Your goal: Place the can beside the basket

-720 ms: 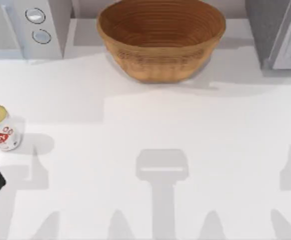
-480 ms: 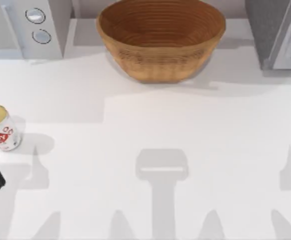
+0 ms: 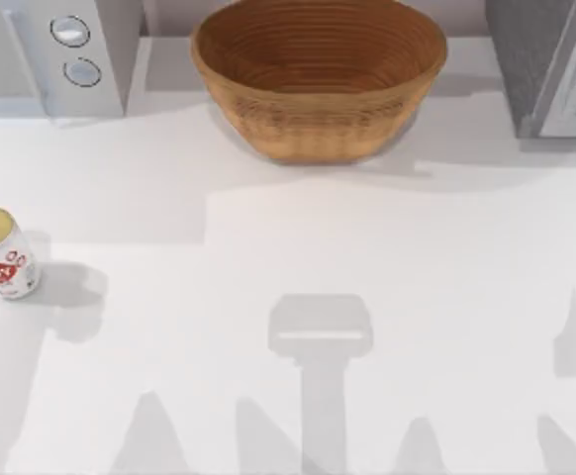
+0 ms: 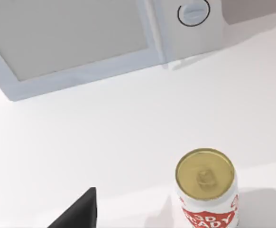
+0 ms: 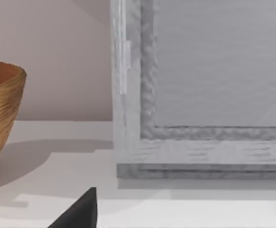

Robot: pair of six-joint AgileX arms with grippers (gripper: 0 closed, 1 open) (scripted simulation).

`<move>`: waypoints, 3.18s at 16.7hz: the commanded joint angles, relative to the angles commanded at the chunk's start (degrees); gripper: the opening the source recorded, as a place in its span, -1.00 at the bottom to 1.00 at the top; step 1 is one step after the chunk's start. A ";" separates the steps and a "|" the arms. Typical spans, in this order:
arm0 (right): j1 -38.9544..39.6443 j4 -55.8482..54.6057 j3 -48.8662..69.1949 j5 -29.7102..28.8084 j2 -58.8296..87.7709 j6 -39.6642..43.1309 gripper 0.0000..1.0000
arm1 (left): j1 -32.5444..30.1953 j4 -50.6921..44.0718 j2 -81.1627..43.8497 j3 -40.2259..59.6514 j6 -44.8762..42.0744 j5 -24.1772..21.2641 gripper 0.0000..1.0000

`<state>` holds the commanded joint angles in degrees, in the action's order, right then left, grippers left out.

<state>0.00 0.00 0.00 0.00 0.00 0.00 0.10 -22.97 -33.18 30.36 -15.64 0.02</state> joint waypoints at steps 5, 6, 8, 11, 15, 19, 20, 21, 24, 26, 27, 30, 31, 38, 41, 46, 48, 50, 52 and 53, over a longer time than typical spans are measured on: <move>0.00 0.00 0.00 0.00 0.00 0.00 1.00 | 0.00 -19.45 -34.20 24.19 -12.49 0.07 1.00; 0.00 0.00 0.00 0.00 0.00 0.00 1.00 | -0.01 -23.15 -40.78 28.70 -14.87 0.08 1.00; 0.00 0.00 0.00 0.00 0.00 0.00 1.00 | -0.03 -29.97 -52.53 37.13 -19.33 0.08 1.00; 0.00 0.00 0.00 0.00 0.00 0.00 1.00 | -0.11 -38.29 -65.83 47.86 -24.99 0.02 1.00; 0.00 0.00 0.00 0.00 0.00 0.00 1.00 | -0.17 -45.00 -75.67 57.61 -29.80 -0.06 1.00; 0.00 0.00 0.00 0.00 0.00 0.00 1.00 | -0.18 -46.22 -77.45 59.52 -30.72 -0.08 1.00; 0.00 0.00 0.00 0.00 0.00 0.00 1.00 | -0.18 -46.22 -77.45 59.52 -30.72 -0.08 1.00; 0.00 0.00 0.00 0.00 0.00 0.00 1.00 | -0.18 -46.22 -77.45 59.52 -30.72 -0.08 1.00; 0.00 0.00 0.00 0.00 0.00 0.00 1.00 | -0.15 -45.15 -77.64 58.46 -30.73 -0.08 1.00; 0.00 0.00 0.00 0.00 0.00 0.00 1.00 | -0.14 -41.87 -78.43 55.95 -30.77 -0.09 1.00; 0.00 0.00 0.00 0.00 0.00 0.00 1.00 | -0.13 -39.41 -78.92 54.48 -30.79 -0.09 1.00; 0.00 0.00 0.00 0.00 0.00 0.00 1.00 | -0.08 -34.10 -80.31 50.41 -30.86 -0.10 1.00; 0.00 0.00 0.00 0.00 0.00 0.00 1.00 | -0.07 -33.53 -80.51 49.89 -30.87 -0.10 1.00; 0.00 0.00 0.00 0.00 0.00 0.00 1.00 | -0.07 -33.48 -80.52 49.84 -30.87 -0.10 0.40; 0.00 0.00 0.00 0.00 0.00 0.00 1.00 | -0.07 -33.48 -80.52 49.84 -30.87 -0.10 -0.06; 0.00 0.00 0.00 0.00 0.00 0.00 1.00 | -0.07 -33.48 -80.52 49.84 -30.87 -0.10 -0.81; 0.00 0.00 0.00 0.00 0.00 0.00 1.00 | -0.07 -33.48 -80.52 49.84 -30.87 -0.10 -1.00; 0.00 0.00 0.00 0.00 0.00 0.00 1.00 | -0.07 -33.48 -80.52 49.84 -30.87 -0.10 -1.00; 0.00 0.00 0.00 0.00 0.00 0.00 1.00 | -0.07 -33.48 -80.52 49.84 -30.87 -0.10 -1.00; 0.00 0.00 0.00 0.00 0.00 0.00 1.00 | -0.07 -33.48 -80.52 49.84 -30.87 -0.10 -1.00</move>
<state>0.00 0.00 0.00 0.00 0.00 0.00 0.02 -56.45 -113.70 80.21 -46.50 -0.08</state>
